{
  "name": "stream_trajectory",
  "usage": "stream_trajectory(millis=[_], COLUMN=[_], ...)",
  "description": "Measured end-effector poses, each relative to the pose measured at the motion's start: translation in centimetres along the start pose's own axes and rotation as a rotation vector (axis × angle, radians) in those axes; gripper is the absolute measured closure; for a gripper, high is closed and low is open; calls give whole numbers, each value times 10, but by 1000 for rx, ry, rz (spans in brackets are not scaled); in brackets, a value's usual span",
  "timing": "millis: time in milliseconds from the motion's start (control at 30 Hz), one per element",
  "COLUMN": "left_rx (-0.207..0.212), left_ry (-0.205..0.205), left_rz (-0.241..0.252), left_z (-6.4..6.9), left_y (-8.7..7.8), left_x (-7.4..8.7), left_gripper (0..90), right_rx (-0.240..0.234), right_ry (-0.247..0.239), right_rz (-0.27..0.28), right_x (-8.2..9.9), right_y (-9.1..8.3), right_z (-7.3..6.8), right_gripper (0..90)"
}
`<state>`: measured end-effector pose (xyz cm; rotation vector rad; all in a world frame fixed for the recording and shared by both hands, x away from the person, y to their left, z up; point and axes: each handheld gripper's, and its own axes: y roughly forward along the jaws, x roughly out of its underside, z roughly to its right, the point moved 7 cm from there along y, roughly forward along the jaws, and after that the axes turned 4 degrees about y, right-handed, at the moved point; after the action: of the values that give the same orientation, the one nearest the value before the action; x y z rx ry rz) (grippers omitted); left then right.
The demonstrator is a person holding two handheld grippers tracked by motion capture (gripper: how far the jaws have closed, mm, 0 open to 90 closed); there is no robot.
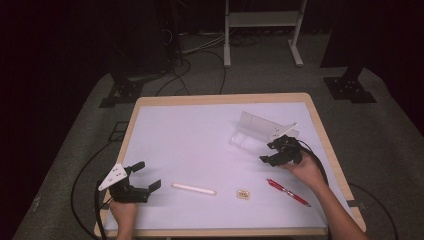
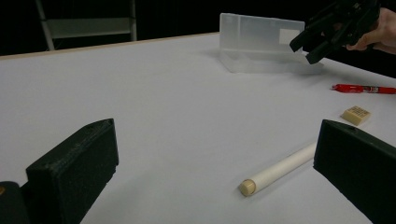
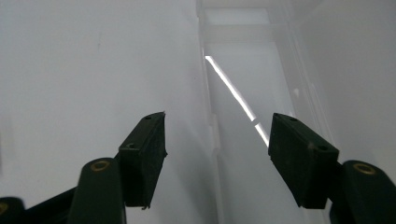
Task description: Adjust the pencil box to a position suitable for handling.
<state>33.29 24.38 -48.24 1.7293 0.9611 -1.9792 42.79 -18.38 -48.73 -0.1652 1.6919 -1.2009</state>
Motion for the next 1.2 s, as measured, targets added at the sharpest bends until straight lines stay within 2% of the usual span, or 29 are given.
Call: stream_trajectory(millis=[267, 300, 433, 600, 667, 833, 867, 967, 1000, 1200], left_rx=[-2, -3, -4, -5, -6, -5, -5, -6, -6, -7], left_ry=[-6, 0, 4, 3, 3, 4, -2, -11, -9, -10], left_rz=[13, 9, 4, 4, 4, 6, 14, 22, 21, 21], left_z=[0, 0, 1, 1, 1, 0, 0, -1, -1, 0], left_y=[-1, -1, 0, 0, 0, -1, -1, -2, -3, -2], left_x=[0, 0, 0, 0, 0, 0, 0, -1, -1, -1], left_gripper=[0, 0, 0, 0, 0, 0, 0, 0, 0, 0], right_rx=[12, 7, 10, 8, -6, 7, 10, 0, -1, 2], right_ry=[-10, -9, -16, -19, -27, -56, -76, -76, -95, -104], right_rz=[-40, -43, -56, -96, -102, -115, -114, -113, -108, -107], right_x=[-4, -5, -5, 1, 2, 3, 3, 3, 3, 2], right_y=[12, 14, 18, 24, 25, 28, 28, 29, 29, 30], right_z=[0, 2, 2, 4, 4, 2, 3, 1, 1, -1], right_gripper=[443, 481, 523, 615, 656, 753, 781, 832, 839, 850])
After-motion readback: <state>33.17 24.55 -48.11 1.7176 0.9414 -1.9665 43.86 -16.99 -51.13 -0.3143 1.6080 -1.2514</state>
